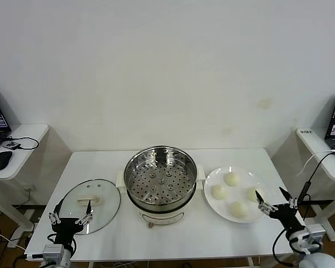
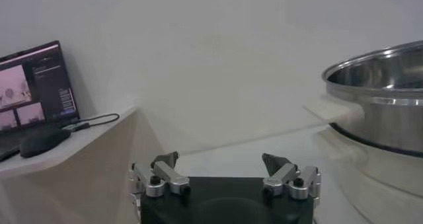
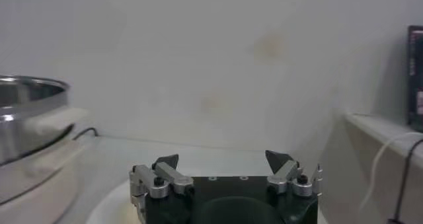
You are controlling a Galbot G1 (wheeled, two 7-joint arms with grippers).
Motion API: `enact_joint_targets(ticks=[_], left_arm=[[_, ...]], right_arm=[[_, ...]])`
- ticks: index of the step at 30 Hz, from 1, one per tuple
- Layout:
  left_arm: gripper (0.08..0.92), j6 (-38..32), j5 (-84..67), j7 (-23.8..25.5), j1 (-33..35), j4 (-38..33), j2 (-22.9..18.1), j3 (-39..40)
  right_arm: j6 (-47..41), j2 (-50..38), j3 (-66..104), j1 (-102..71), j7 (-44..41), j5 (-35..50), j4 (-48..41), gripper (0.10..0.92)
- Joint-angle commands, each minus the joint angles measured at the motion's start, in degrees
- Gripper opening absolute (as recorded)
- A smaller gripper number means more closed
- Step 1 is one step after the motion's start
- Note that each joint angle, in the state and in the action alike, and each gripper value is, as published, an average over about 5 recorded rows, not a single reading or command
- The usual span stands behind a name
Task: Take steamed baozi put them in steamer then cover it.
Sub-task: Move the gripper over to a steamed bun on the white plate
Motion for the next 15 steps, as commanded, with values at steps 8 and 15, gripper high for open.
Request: enact_joint_targets(ticks=[8,15], left_arm=[[0.823,0.3,1.72,0.25,-0.39,-0.38,-0.65,-0.14],[0.823,0.14,2.32,0.39,-0.31,-0.92,-1.23,0.25]], right_arm=[[-9.79,-16.24,-4.38,22.95,-33.06,-24.68,-14.67,0.823],[-4.75,-20.97,-17.52,37.81,-51.2,-37.43,-26.04,0.823]])
